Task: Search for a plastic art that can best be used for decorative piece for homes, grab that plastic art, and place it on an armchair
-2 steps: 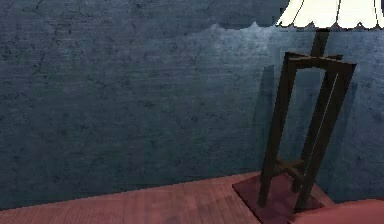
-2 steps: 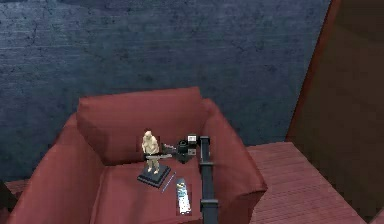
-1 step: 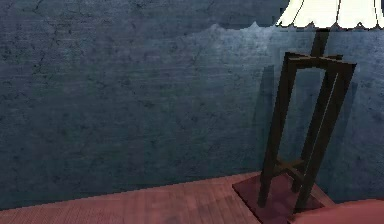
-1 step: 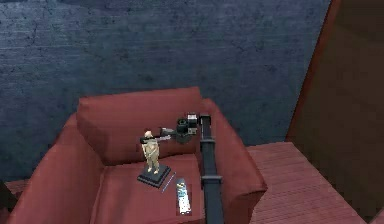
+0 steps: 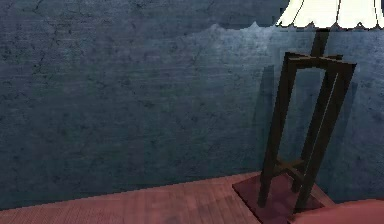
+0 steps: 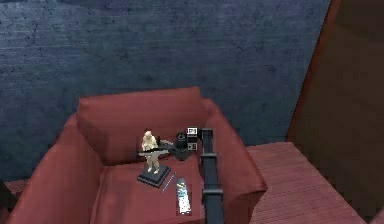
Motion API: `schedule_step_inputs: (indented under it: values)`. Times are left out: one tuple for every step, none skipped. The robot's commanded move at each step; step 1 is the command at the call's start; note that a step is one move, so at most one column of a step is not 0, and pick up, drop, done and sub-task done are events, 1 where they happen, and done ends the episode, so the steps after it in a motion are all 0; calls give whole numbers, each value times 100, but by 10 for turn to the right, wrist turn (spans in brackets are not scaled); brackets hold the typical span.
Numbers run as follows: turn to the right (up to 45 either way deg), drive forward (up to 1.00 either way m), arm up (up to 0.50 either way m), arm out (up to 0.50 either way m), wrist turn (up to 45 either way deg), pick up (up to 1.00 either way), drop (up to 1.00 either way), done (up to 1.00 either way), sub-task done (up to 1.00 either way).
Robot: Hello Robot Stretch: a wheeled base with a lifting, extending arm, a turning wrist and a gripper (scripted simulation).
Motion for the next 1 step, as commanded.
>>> schedule_step_inputs:
  values:
    - [0, 0, 0, 0, 0, 0, 0, 100, 0]
